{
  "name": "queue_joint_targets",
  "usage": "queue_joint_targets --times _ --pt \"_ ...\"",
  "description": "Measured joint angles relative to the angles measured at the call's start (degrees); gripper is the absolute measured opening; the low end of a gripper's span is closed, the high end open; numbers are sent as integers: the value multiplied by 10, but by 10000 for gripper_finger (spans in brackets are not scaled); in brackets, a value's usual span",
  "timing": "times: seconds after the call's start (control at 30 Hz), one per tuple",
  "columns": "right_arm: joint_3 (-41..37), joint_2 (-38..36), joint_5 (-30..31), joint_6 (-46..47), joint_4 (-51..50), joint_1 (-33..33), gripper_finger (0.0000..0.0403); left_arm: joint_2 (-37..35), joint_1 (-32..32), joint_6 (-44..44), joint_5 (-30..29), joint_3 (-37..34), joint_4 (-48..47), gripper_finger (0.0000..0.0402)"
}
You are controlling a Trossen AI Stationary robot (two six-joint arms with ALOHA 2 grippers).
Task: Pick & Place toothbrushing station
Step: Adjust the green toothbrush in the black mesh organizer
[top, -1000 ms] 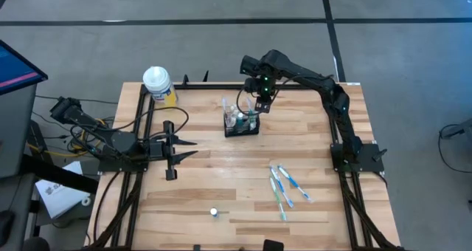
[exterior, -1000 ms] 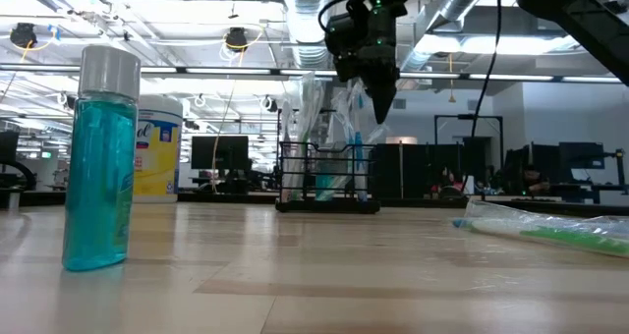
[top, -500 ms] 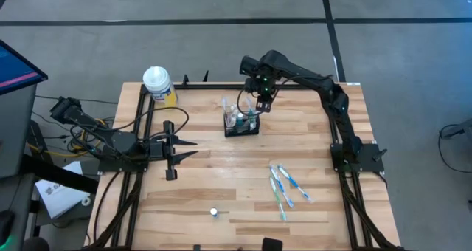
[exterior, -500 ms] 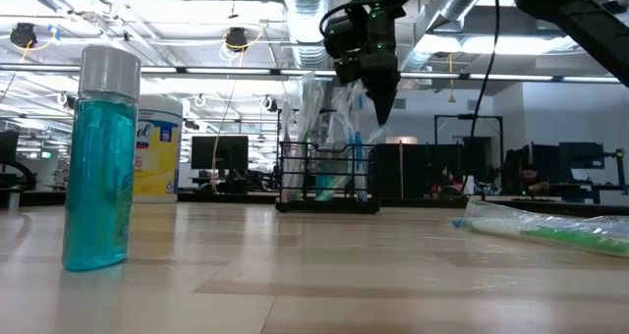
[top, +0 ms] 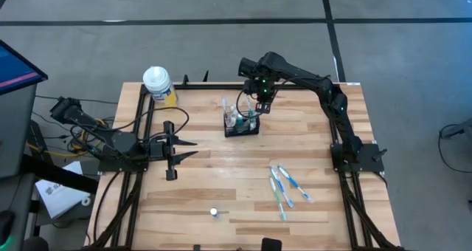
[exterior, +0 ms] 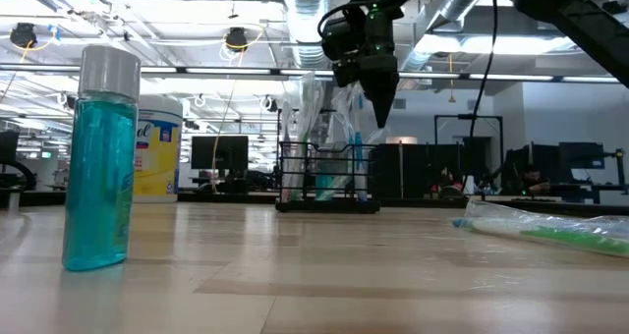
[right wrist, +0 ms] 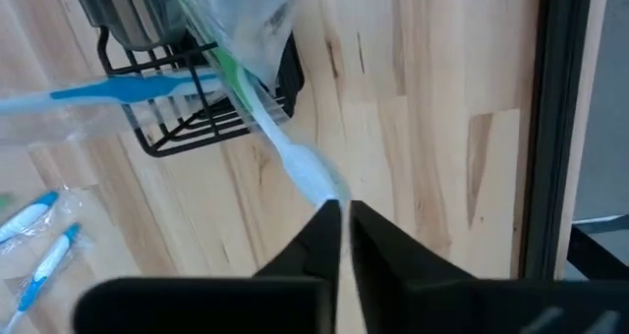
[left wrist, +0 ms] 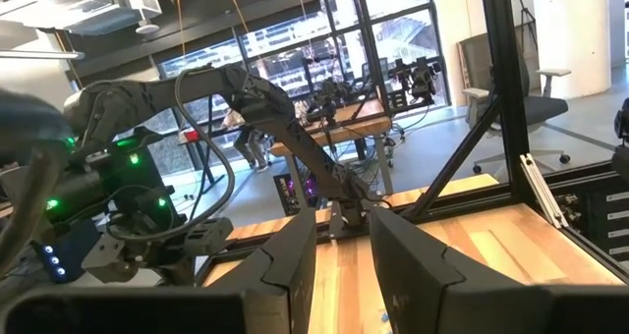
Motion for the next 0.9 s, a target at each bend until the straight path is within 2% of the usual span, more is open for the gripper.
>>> queue_joint_targets --times 0.7,0.9 --pt "0 -11 55 -15 0 8 0 0 0 0 0 0 -2 92" --pt "38 -12 76 -12 0 8 0 0 0 1 0 0 -2 92"
